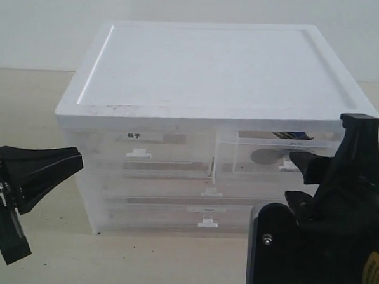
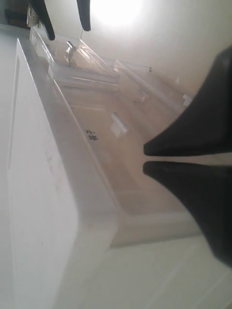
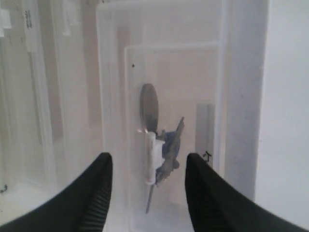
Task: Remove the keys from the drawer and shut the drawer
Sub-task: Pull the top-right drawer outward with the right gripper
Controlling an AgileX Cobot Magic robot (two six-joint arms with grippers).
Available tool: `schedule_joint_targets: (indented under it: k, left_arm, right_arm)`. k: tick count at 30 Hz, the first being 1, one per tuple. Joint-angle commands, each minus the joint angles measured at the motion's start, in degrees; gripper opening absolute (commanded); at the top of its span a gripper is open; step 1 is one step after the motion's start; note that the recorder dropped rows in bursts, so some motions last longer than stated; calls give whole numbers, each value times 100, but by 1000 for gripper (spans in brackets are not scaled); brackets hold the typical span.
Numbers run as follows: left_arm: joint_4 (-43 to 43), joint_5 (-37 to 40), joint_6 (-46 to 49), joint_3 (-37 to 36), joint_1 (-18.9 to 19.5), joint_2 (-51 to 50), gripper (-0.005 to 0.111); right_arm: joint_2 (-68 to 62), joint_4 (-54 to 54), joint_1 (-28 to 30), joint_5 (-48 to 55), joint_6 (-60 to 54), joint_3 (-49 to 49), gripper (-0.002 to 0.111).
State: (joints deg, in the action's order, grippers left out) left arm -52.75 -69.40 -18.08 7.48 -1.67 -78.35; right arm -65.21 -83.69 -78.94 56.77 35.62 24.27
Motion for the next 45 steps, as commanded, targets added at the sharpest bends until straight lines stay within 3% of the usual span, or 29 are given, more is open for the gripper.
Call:
schedule_joint_targets:
  k: [1,7,11,26,31,37,38,45]
  left_arm:
    - [-78,-56,-52,61,-40,-42,5]
    - [-238,-56,-161,61,-40,-42,5]
    - [-238,-56,-161,61,-40,-42,5]
    - [-280,-56,-161,61,-40,-42,5]
    - [-280,-56,-161,61,-40,-42,5]
    - [-230,-56,-161,61,-40,-42,5]
    - [-218,-56,-161,61,-40,-42,5]
    - [-218,-56,-161,61,-40,-42,5]
  right_arm:
    - [-8,-126,337,-524,254,-17,42]
    - [-8,-434,814,-429,511,-17,42]
    - [-8,-451,999,-1133,545,-17,42]
    - [-79,-541,1051,-943,707,-17,41]
    - [-593,-520,1175,-843,553,-17,17]
    - [-919,-756,1175,-112,634,77,11]
    - [-919,-453,996,-100,578,172,0]
    - [-919,980,-630,749,301,232,0]
